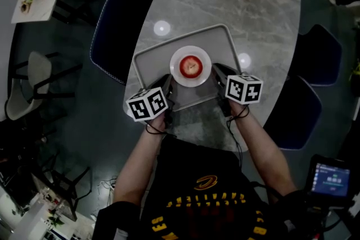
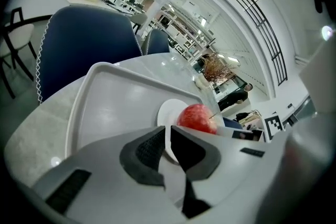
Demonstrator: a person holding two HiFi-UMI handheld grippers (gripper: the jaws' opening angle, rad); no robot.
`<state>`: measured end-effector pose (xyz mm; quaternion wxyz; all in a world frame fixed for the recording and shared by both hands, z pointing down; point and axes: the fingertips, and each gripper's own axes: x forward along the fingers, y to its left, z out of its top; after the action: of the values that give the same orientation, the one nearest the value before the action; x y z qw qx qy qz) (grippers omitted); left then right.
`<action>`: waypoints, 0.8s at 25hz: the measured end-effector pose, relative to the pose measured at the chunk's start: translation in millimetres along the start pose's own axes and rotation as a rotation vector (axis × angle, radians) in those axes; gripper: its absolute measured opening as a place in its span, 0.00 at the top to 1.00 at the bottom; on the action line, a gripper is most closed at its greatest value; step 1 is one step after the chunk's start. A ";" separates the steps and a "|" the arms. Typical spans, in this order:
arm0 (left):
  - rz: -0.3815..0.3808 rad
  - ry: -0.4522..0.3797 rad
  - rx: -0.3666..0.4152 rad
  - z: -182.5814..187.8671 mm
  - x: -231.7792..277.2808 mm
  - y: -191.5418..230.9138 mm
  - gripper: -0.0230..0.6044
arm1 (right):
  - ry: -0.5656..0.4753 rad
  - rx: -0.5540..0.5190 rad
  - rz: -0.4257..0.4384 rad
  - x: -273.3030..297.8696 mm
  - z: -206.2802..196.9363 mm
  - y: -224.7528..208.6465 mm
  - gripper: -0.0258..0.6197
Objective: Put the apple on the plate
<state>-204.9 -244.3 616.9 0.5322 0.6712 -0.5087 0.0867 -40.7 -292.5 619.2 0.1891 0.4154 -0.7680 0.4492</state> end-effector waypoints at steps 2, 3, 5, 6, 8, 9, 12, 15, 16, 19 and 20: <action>-0.002 -0.029 0.018 2.3 -8.5 -4.7 0.91 | -0.029 -0.027 0.011 -9.1 2.0 4.6 0.90; -0.008 -0.042 0.027 2.5 -12.9 -8.8 0.91 | -0.049 -0.036 0.023 -15.0 3.0 8.9 0.90; -0.023 -0.063 0.051 -0.4 -22.4 -21.2 0.91 | -0.089 -0.053 0.061 -30.8 3.3 20.1 0.90; -0.034 -0.071 0.070 -3.3 -27.0 -30.1 0.91 | -0.105 -0.065 0.083 -39.8 2.0 25.7 0.90; -0.065 -0.081 0.126 -9.6 -35.3 -51.3 0.91 | -0.127 -0.099 0.123 -56.7 -2.1 35.0 0.90; -0.079 -0.084 0.158 -13.3 -39.4 -61.6 0.91 | -0.132 -0.115 0.138 -64.1 -5.3 38.7 0.90; -0.106 -0.086 0.226 -30.9 -53.6 -86.7 0.91 | -0.132 -0.129 0.171 -86.4 -20.2 44.7 0.90; -0.131 -0.097 0.239 -54.4 -68.4 -107.9 0.95 | -0.132 -0.116 0.199 -112.7 -38.7 45.3 0.95; -0.139 -0.103 0.238 -62.3 -73.1 -114.9 0.96 | -0.132 -0.112 0.210 -121.7 -44.9 45.5 0.95; -0.156 -0.116 0.246 -83.4 -88.0 -134.2 0.96 | -0.133 -0.114 0.238 -148.4 -61.0 49.3 0.95; -0.161 -0.120 0.252 -89.2 -93.7 -140.2 0.96 | -0.136 -0.121 0.245 -157.1 -65.2 52.1 0.95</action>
<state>-102.1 -129.2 504.8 0.4174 0.7752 -0.4695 0.0667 3.5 -150.6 521.4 0.1049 0.3360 -0.8497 0.3924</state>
